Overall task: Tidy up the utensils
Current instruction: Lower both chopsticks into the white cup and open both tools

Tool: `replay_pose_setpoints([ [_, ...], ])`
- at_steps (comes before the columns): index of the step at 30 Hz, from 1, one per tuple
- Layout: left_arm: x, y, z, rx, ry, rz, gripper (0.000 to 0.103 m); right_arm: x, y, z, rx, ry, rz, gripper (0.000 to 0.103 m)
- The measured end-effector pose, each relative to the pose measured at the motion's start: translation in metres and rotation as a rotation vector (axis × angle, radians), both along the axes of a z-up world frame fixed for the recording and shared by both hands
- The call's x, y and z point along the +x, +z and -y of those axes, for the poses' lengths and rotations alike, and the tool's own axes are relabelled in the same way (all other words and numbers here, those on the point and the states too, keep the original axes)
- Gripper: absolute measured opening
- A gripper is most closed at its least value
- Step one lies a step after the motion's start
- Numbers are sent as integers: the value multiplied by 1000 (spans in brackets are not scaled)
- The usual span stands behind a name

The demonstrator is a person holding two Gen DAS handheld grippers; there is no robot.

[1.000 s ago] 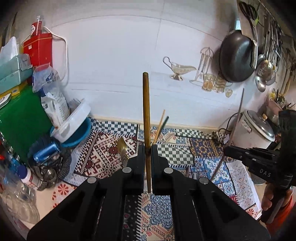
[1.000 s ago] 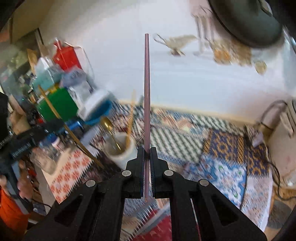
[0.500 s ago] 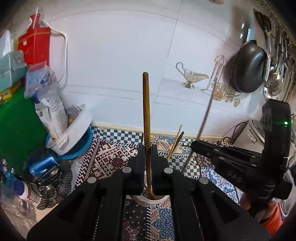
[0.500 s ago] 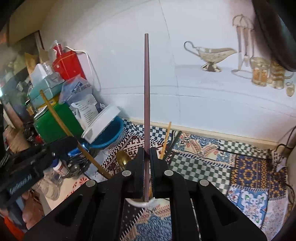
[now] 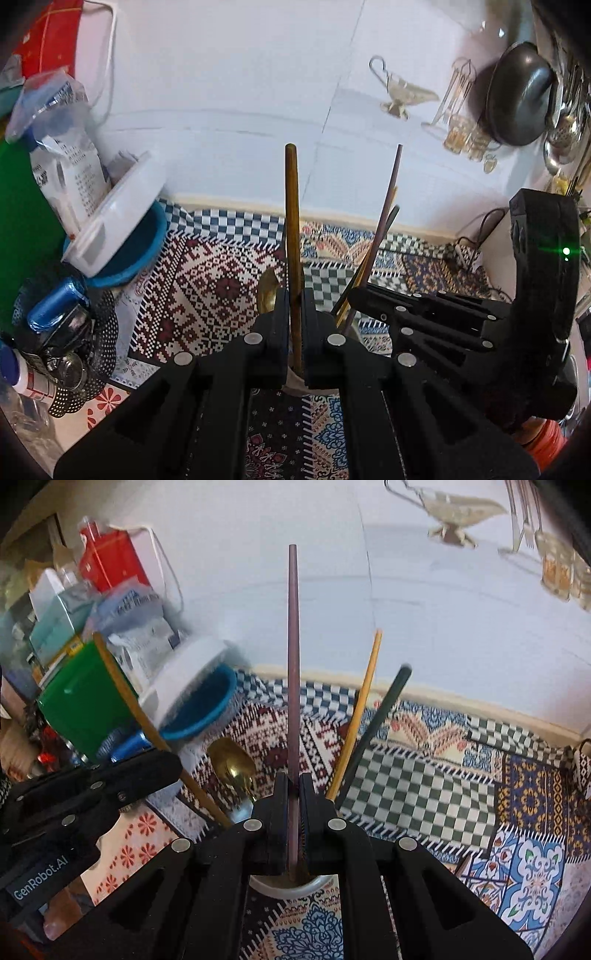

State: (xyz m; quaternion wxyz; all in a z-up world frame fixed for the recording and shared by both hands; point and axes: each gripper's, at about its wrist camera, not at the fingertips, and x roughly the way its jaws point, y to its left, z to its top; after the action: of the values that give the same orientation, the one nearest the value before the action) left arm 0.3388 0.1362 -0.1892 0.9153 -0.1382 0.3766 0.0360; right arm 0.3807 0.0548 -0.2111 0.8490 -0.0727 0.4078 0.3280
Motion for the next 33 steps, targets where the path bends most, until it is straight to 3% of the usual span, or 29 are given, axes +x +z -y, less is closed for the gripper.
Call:
replay_pose_setpoints([
  [9, 7, -13, 0, 21, -12, -58, 4, -1, -16, -3, -70, 13, -43, 6],
  [15, 0, -4, 2, 51, -16, -51, 4, -4, -10, 1, -73, 25, -63, 7],
  [20, -9, 11, 10, 81, -18, -30, 8, -11, 2, 9, -65, 27, -45, 15],
  [23, -16, 22, 16, 95, -16, -13, 14, -18, 15, 17, -59, 25, -15, 20],
  [28, -23, 37, 29, 117, -27, 13, 31, -29, 36, 35, -50, 15, 37, 27],
  [33, -29, 52, 55, 139, -71, 43, 37, -42, 55, 60, -31, 10, 68, 29],
])
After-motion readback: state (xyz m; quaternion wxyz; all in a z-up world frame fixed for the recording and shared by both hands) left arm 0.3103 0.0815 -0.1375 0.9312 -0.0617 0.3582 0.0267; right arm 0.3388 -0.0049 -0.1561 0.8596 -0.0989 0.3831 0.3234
